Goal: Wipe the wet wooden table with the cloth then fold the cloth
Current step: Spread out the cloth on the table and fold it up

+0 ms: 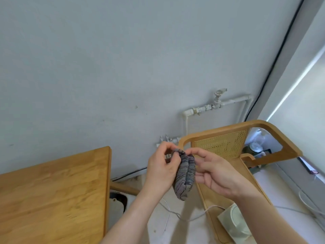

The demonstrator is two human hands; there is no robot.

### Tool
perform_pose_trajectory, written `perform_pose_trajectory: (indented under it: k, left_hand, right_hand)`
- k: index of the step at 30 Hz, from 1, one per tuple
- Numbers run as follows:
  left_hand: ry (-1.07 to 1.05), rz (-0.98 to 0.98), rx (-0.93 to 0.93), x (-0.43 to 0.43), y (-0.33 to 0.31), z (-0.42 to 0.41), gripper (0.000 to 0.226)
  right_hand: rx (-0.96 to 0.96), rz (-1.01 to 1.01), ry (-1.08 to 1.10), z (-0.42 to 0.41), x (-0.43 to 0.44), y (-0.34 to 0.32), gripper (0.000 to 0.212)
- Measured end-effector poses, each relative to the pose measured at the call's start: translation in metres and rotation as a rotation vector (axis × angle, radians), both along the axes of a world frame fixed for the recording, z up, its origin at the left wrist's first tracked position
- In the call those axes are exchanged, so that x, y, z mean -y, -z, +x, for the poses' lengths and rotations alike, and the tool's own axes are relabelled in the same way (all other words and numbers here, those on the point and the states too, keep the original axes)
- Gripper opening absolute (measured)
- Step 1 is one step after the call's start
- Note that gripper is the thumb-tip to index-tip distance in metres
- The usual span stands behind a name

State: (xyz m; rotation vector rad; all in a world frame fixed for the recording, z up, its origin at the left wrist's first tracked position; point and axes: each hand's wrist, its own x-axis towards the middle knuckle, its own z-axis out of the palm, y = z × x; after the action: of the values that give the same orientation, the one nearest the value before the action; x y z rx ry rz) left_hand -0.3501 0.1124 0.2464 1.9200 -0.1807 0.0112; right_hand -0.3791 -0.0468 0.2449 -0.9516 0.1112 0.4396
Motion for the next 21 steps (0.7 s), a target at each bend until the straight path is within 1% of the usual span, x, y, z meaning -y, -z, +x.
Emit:
perform_pose_trajectory:
  k: [1, 2, 5, 8, 10, 12, 13, 14, 16, 18, 21]
  left_hand:
    - [-0.028, -0.013, -0.011, 0.001, -0.001, 0.007, 0.015]
    - [-0.055, -0.038, -0.018, 0.000, -0.002, 0.014, 0.017]
    - [-0.121, -0.086, -0.027, -0.010, -0.002, 0.035, 0.020]
    - [-0.177, -0.041, -0.016, -0.030, 0.003, 0.063, 0.016]
    - [-0.202, -0.083, -0.021, -0.040, 0.006, 0.085, 0.018]
    - [-0.202, -0.179, -0.064, -0.043, 0.008, 0.104, 0.019]
    - [-0.193, -0.216, -0.091, -0.042, 0.009, 0.112, 0.020]
    - [-0.183, -0.244, -0.108, -0.040, 0.012, 0.120, 0.021]
    - [-0.166, -0.269, -0.116, -0.032, 0.018, 0.136, 0.022]
    - [-0.151, -0.240, -0.108, -0.020, 0.027, 0.155, 0.023]
    - [-0.135, -0.120, -0.092, 0.005, 0.046, 0.191, 0.028]
  right_hand:
    - [0.032, -0.090, 0.009, 0.007, -0.001, 0.003, 0.040]
    - [0.081, -0.225, 0.012, 0.014, -0.004, 0.005, 0.038]
    - [0.236, -0.701, 0.042, 0.043, -0.002, 0.007, 0.035]
    - [0.327, -1.194, 0.128, 0.076, 0.018, 0.013, 0.026]
    - [0.333, -1.372, 0.169, 0.097, 0.040, 0.017, 0.020]
    - [0.309, -1.438, 0.193, 0.116, 0.063, 0.023, 0.015]
    - [0.290, -1.420, 0.215, 0.126, 0.073, 0.025, 0.013]
    - [0.253, -1.366, 0.239, 0.136, 0.082, 0.026, 0.011]
    - [0.129, -1.192, 0.244, 0.155, 0.096, 0.024, 0.010]
    - [0.045, -1.095, 0.210, 0.175, 0.109, 0.026, 0.019]
    - [0.001, -0.978, 0.233, 0.212, 0.122, 0.037, 0.024]
